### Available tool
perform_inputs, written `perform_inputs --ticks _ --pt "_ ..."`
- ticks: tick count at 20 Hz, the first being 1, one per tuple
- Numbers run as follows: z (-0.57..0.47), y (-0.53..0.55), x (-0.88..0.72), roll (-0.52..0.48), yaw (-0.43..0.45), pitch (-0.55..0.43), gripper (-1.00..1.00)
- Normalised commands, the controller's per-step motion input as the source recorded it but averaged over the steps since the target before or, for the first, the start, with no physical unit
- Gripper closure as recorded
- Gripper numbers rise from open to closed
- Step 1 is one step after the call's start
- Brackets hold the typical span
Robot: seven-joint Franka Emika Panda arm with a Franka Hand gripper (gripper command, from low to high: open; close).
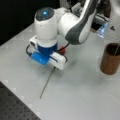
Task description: Flower insertion into a vase
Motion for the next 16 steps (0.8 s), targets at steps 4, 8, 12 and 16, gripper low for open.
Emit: perform_inputs --ticks 4,8,12,16 --pt "-0.27 0.02 -0.01 0.114 0.009 -0.019 -1.0" --pt "-0.22 0.01 0.01 0.105 0.006 -0.085 -1.0" --pt "-0.09 -0.08 0.0 0.084 0.056 -0.084 -1.0" --pt "-0.1 -0.12 0.0 0.091 0.057 -0.093 -1.0"
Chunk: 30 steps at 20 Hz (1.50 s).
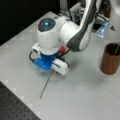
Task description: Flower insertion into a vase
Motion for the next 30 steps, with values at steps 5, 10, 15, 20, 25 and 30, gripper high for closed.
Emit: perform_inputs --ticks 5,10,15,20,25,30 --pt "-0.09 -0.1 0.0 0.11 0.021 -0.125 -1.0" --pt "-0.1 -0.06 -0.04 0.108 -0.001 -0.109 1.0" --pt "-0.14 -0.01 -0.02 0.098 -0.016 -0.117 1.0" --pt "-0.17 0.0 0.03 0.108 -0.022 -0.149 1.0" --pt "-0.1 -0.07 0.0 0.112 -0.024 -0.119 1.0" --pt "-0.04 -0.14 -0.04 0.109 -0.028 -0.089 1.0"
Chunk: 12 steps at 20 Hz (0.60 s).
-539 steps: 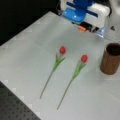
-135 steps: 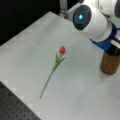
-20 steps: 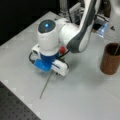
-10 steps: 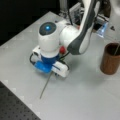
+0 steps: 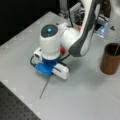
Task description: Flower insertion into a vase
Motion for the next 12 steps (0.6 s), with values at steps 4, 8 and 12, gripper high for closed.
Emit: perform_inputs --ticks 4,8,12 --pt "0.05 -0.11 -0.08 0.112 -0.013 -0.073 1.0" --pt "0.17 -0.03 -0.13 0.13 -0.017 -0.027 1.0" --pt "0.26 0.04 -0.16 0.132 -0.033 0.02 1.0"
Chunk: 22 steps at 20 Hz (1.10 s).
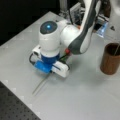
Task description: Flower insertion into a vase
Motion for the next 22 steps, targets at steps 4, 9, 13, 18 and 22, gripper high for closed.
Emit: perform_inputs --ticks 4,9,13,18,22 --pt "0.15 0.0 -0.13 0.105 -0.052 0.029 1.0" --pt "0.23 -0.03 -0.07 0.076 -0.074 0.005 1.0" --pt "0.35 0.02 -0.09 0.056 -0.102 0.002 1.0" --pt "0.34 0.08 -0.11 0.076 -0.132 -0.006 1.0" --pt "0.34 0.14 -0.09 0.102 -0.125 -0.008 1.0"
